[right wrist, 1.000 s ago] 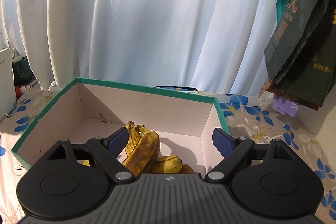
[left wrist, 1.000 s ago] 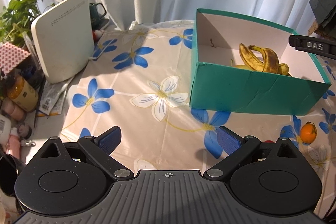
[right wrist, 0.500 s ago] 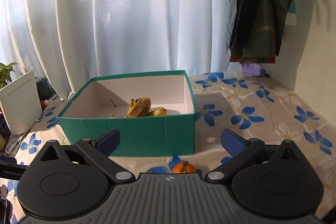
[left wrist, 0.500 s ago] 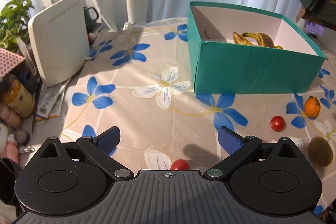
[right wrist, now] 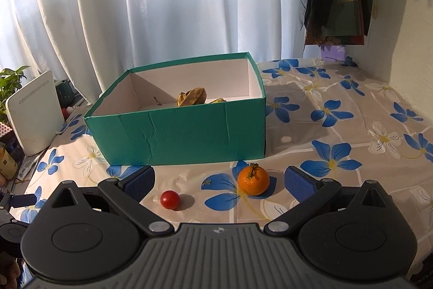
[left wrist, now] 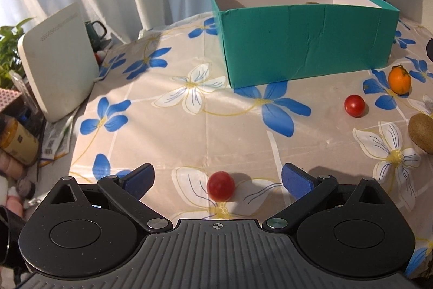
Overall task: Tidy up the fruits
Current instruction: 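Move the left gripper to a cherry tomato on the cloth and grasp it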
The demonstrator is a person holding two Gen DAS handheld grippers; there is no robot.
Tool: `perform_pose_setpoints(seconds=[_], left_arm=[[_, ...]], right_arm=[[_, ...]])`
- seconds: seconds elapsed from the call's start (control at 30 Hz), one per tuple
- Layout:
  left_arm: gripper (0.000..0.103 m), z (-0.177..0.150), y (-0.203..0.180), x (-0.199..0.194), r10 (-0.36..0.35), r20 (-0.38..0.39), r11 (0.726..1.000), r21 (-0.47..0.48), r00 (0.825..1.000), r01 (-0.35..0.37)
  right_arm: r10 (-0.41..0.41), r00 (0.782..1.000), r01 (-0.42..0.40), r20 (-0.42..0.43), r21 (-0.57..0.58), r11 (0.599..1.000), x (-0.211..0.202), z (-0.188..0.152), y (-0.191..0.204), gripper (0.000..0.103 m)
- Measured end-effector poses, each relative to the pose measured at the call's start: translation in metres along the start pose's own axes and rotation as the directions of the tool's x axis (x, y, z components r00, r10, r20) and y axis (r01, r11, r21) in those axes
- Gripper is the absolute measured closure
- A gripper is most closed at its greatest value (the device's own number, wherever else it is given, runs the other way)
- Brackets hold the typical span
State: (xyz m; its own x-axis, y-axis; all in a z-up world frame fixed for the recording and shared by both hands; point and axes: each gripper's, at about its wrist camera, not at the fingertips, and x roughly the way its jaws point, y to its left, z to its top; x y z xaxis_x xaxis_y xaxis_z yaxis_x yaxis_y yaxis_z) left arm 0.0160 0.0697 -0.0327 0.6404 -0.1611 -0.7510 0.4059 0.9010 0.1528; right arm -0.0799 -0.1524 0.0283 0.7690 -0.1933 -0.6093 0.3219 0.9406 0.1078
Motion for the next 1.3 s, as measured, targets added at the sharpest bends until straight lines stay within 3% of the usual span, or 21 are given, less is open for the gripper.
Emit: perform_pose_setpoints(seconds=[0.2, 0.27, 0.37, 0.9, 1.0, 1.17, 1.3], left_arm=[[0.004, 0.000, 0.007, 0.008, -0.047, -0.023, 0.997, -0.069, 0.999, 0.046], [0.022, 0.001, 0.009, 0.012, -0.053, -0.043, 0.995, -0.081, 0.998, 0.050], [0.032, 0.000, 0.011, 0.020, -0.066, -0.091, 0.992, -0.109, 0.994, 0.056], [0.063, 0.003, 0.016, 0.025, -0.091, -0.126, 0.987, -0.147, 0.988, 0.072], [0.075, 0.004, 0.019, 0.024, -0.092, -0.129, 0.985, -0.158, 0.987, 0.072], [0.076, 0.005, 0.021, 0.020, -0.114, -0.139, 0.980, -0.181, 0.984, 0.088], [0.076, 0.014, 0.018, 0.002, -0.135, -0.094, 0.979, -0.165, 0.986, 0.118]], right_arm=[[0.005, 1.000, -0.006, -0.028, -0.010, 1.000, 0.007, -0.001, 0.003, 0.001], [0.009, 0.999, -0.009, -0.033, -0.011, 1.000, 0.009, -0.001, 0.004, 0.001], [0.010, 0.999, -0.011, -0.039, -0.010, 1.000, 0.011, -0.001, 0.004, 0.001], [0.012, 0.999, -0.013, -0.048, -0.013, 1.000, 0.017, 0.002, 0.008, 0.001], [0.012, 0.999, -0.013, -0.050, -0.016, 1.000, 0.018, 0.002, 0.009, 0.001], [0.016, 0.998, -0.018, -0.061, -0.031, 0.999, 0.021, 0.002, 0.013, 0.001], [0.023, 0.997, -0.028, -0.078, -0.069, 0.997, 0.024, 0.000, 0.021, 0.001]])
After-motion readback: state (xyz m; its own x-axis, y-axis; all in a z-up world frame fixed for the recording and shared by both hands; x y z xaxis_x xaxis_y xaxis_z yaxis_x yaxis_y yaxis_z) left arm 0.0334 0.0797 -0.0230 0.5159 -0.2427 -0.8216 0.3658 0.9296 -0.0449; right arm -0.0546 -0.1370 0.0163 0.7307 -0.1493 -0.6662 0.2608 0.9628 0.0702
